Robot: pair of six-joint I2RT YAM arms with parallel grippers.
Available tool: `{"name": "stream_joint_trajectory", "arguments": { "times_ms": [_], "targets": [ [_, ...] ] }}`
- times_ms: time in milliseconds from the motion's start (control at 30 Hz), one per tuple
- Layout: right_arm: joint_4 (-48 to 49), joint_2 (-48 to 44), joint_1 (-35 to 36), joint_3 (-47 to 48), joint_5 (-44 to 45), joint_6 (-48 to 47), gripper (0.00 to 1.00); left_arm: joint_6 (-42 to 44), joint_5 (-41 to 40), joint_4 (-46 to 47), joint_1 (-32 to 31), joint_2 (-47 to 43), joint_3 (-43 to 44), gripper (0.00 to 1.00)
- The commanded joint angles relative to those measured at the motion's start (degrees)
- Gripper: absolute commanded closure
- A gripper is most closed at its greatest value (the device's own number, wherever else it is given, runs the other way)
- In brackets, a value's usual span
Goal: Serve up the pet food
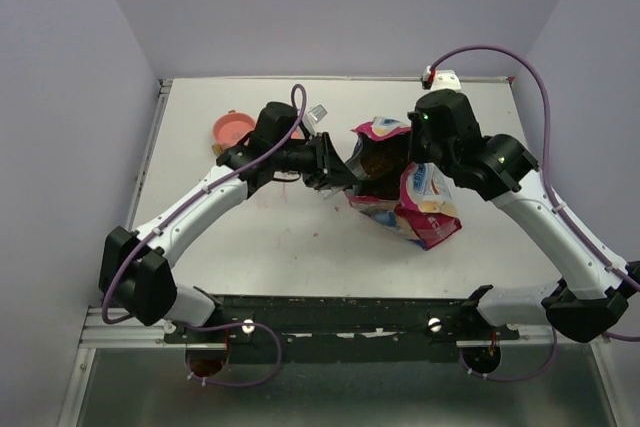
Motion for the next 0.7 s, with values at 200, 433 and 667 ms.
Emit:
{"name": "stream_joint_trajectory", "arguments": {
  "times_ms": [200,433,667],
  "targets": [
    [4.4,-1.9,0.5,1.5,-0.1,-0.3,1.0,4.5,-2.3,-12.0,-1.4,1.3,7.2,1.0],
    [5.1,-4.2,0.5,-0.4,0.8,-0.5,1.0,-0.8,7.7,2.4,1.8,-3.3,-3.2,1.0],
    [4.8,-4.6,0.5,0.2,1.1,-0.6,1.0,-12.0,13.4,19.7,3.8,-6.5,-12.4,1.0]
  ]
}}
